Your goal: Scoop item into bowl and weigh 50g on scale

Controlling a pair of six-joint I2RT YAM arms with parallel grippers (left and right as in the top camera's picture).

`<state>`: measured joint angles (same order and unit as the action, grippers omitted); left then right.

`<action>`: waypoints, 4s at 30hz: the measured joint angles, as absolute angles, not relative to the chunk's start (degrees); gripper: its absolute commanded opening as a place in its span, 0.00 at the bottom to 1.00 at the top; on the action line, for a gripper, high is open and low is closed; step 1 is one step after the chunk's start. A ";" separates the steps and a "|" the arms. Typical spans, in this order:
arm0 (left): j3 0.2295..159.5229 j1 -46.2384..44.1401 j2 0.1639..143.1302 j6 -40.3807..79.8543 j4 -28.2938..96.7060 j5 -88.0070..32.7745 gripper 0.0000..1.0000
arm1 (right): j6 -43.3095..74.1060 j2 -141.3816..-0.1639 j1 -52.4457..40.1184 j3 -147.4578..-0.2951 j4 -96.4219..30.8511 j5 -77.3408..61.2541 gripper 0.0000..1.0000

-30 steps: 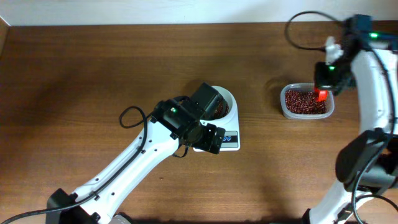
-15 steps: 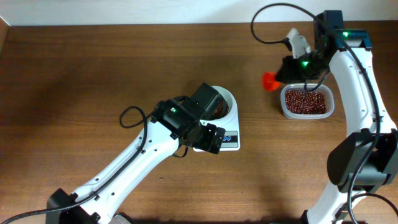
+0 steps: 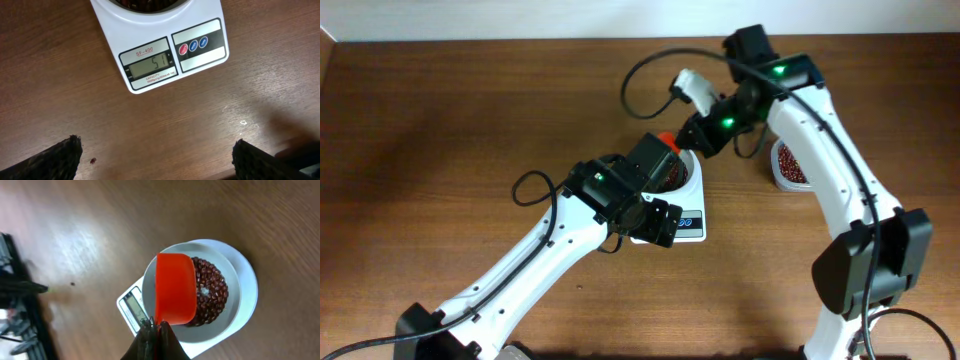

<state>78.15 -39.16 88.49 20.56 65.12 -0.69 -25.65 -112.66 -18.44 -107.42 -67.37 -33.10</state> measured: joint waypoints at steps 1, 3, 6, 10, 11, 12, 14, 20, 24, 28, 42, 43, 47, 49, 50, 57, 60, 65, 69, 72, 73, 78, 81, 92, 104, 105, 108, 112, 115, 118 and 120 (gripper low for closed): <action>78.15 -39.16 88.49 20.56 65.12 -0.69 0.99 | -25.71 -112.81 -19.35 -107.33 -66.89 -31.40 0.04; 78.15 -39.16 88.49 20.56 65.12 -0.69 0.99 | -25.69 -113.01 -20.51 -106.67 -65.12 -29.76 0.04; 78.15 -39.16 88.49 20.56 65.12 -0.69 0.99 | -25.65 -114.30 -21.10 -106.48 -64.20 -28.23 0.04; 78.15 -39.16 88.49 20.56 65.12 -0.69 0.99 | -25.71 -115.96 -21.10 -106.04 -63.77 -26.24 0.04; 78.15 -39.16 88.49 20.56 65.12 -0.69 0.99 | -25.69 -116.42 -21.10 -105.97 -63.77 -25.87 0.04; 78.15 -39.16 88.49 20.56 65.12 -0.69 0.99 | -25.67 -117.12 -21.10 -105.89 -63.75 -25.30 0.04; 78.15 -39.16 88.49 20.56 65.12 -0.69 0.99 | -25.67 -117.89 -21.10 -105.84 -63.53 -24.58 0.04; 78.15 -39.16 88.49 20.56 65.12 -0.69 0.99 | -25.69 -119.00 -21.10 -104.36 -62.24 -24.03 0.04; 78.15 -39.16 88.49 20.56 65.12 -0.69 0.99 | -25.71 -118.87 -21.10 -103.18 -61.49 -25.43 0.04; 78.15 -39.16 88.49 20.56 65.14 -0.69 0.99 | -25.69 -118.87 -21.10 -102.89 -63.13 -28.08 0.04; 78.15 -39.16 88.49 20.56 65.12 -0.69 0.99 | -23.73 -119.22 -12.14 -101.75 -65.10 -46.00 0.04; 78.15 -39.16 88.49 20.56 65.12 -0.69 0.99 | -23.68 -119.22 -10.96 -101.75 -65.08 -47.44 0.04; 78.15 -39.16 88.49 20.56 65.10 -0.69 0.99 | -23.53 -119.22 -10.52 -101.75 -63.70 -49.91 0.04; 78.15 -39.16 88.49 20.56 65.12 -0.69 0.99 | -23.53 -119.22 -10.55 -101.75 -63.40 -50.28 0.04; 78.15 -39.16 88.49 20.56 65.12 -0.69 0.99 | -23.49 -119.22 -10.55 -101.75 -63.35 -50.48 0.04; 78.15 -39.16 88.49 20.56 65.12 -0.69 0.99 | -23.07 -119.22 -10.55 -101.75 -63.35 -50.52 0.04; 78.15 -39.16 88.49 20.56 65.12 -0.69 0.99 | -23.05 -119.22 -10.55 -101.75 -63.35 -50.52 0.04; 78.15 -39.16 88.49 20.56 65.12 -0.69 0.99 | -22.85 -119.22 -10.50 -101.91 -65.14 -54.11 0.04; 78.15 -39.16 88.49 20.56 65.12 -0.69 0.99 | -22.70 -119.35 -9.56 -105.34 -68.69 -57.89 0.04; 78.15 -39.16 88.49 20.56 65.10 -0.69 0.99 | -21.61 -119.35 -5.56 -107.63 -71.75 -60.03 0.04; 78.15 -39.16 88.49 20.56 65.12 -0.69 0.99 | -20.71 -119.35 -3.62 -107.72 -72.51 -60.40 0.04; 78.15 -39.16 88.49 20.56 65.14 -0.69 0.99 | -19.22 -119.35 7.92 -107.81 -77.14 -61.04 0.04; 78.15 -39.16 88.49 20.56 65.12 -0.69 0.99 | -19.18 -119.35 13.52 -107.81 -77.89 -60.73 0.04; 78.15 -39.16 88.49 20.56 65.12 -0.69 0.99 | -10.07 -119.35 18.76 -107.83 -79.75 -28.25 0.04; 78.15 -39.16 88.49 20.56 65.12 -0.69 0.99 | -2.59 -119.35 17.61 -107.83 -79.35 -16.16 0.66; 78.15 -39.16 88.49 20.56 65.10 -0.69 0.99 | -2.61 -119.35 17.15 -107.83 -79.05 -15.55 0.67; 78.15 -39.16 88.49 20.56 65.12 -0.69 0.99 | -2.72 -119.35 16.12 -107.83 -78.81 -11.90 0.82; 78.15 -39.16 88.49 20.56 65.12 -0.69 0.99 | -2.20 -119.35 16.08 -107.85 -77.08 -8.51 0.92; 78.15 -39.16 88.49 20.56 65.12 -0.69 0.99 | -2.13 -119.35 16.08 -107.85 -74.72 -6.20 0.99; 78.15 -39.16 88.49 20.56 65.12 -0.69 0.99 | -2.15 -119.35 16.08 -107.85 -74.37 -5.41 0.99; 78.15 -39.16 88.49 20.56 65.12 -0.69 0.99 | -2.15 -119.35 16.08 -107.83 -74.06 -5.65 0.99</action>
